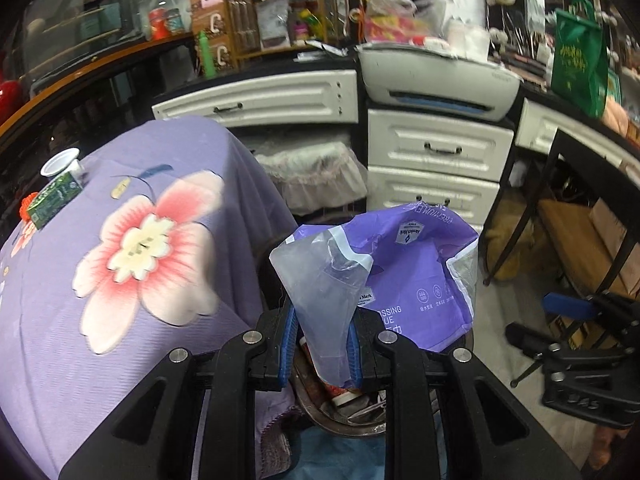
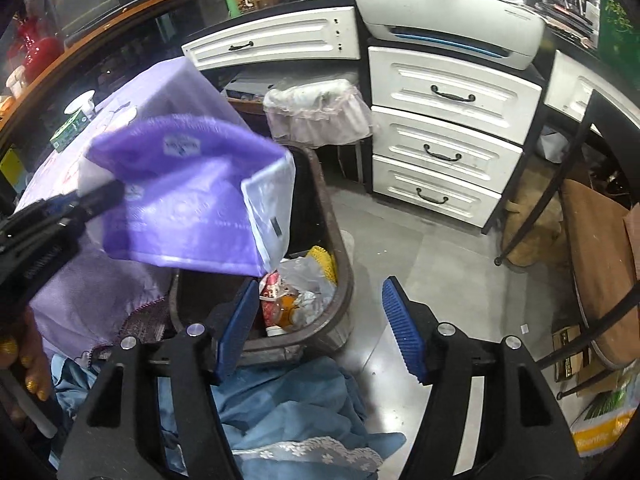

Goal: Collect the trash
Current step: 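Carry the tissue bag and crumpled tissue over the bin and release both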

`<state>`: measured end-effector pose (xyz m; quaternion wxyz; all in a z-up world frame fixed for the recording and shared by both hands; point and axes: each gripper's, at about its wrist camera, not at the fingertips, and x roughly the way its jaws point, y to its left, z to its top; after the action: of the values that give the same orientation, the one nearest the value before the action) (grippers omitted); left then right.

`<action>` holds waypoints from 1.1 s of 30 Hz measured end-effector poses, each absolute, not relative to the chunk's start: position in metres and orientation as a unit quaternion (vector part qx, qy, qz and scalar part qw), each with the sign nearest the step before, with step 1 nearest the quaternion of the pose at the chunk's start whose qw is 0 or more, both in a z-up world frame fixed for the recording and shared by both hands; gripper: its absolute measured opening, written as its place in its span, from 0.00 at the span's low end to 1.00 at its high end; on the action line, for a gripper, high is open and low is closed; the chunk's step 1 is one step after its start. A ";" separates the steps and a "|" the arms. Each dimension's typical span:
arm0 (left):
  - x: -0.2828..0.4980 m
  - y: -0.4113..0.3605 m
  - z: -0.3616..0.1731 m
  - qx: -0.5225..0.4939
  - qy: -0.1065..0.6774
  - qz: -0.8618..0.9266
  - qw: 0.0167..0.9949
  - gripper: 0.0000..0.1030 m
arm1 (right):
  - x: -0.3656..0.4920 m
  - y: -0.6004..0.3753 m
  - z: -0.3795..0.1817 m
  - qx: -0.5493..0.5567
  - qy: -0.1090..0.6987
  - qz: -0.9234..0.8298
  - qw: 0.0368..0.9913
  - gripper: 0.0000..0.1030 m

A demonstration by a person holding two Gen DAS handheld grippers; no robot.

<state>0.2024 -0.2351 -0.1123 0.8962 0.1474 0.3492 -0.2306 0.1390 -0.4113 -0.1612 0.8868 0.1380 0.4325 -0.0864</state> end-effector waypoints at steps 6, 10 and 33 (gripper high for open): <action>0.206 -0.248 -0.132 0.174 0.364 -0.225 0.887 0.21 | 0.134 -0.416 -0.163 0.144 0.432 -0.095 0.885 0.63; 0.209 -0.256 -0.142 0.198 0.367 -0.217 0.883 0.21 | 0.132 -0.416 -0.165 0.147 0.434 -0.098 0.883 0.63; 0.212 -0.240 -0.129 0.168 0.372 -0.210 0.889 0.84 | 0.131 -0.416 -0.165 0.164 0.427 -0.091 0.885 0.67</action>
<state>0.2120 -0.2404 -0.1286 0.8886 0.1676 0.3717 -0.2098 0.1306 -0.4155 -0.1653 0.8847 0.1636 0.4270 -0.0907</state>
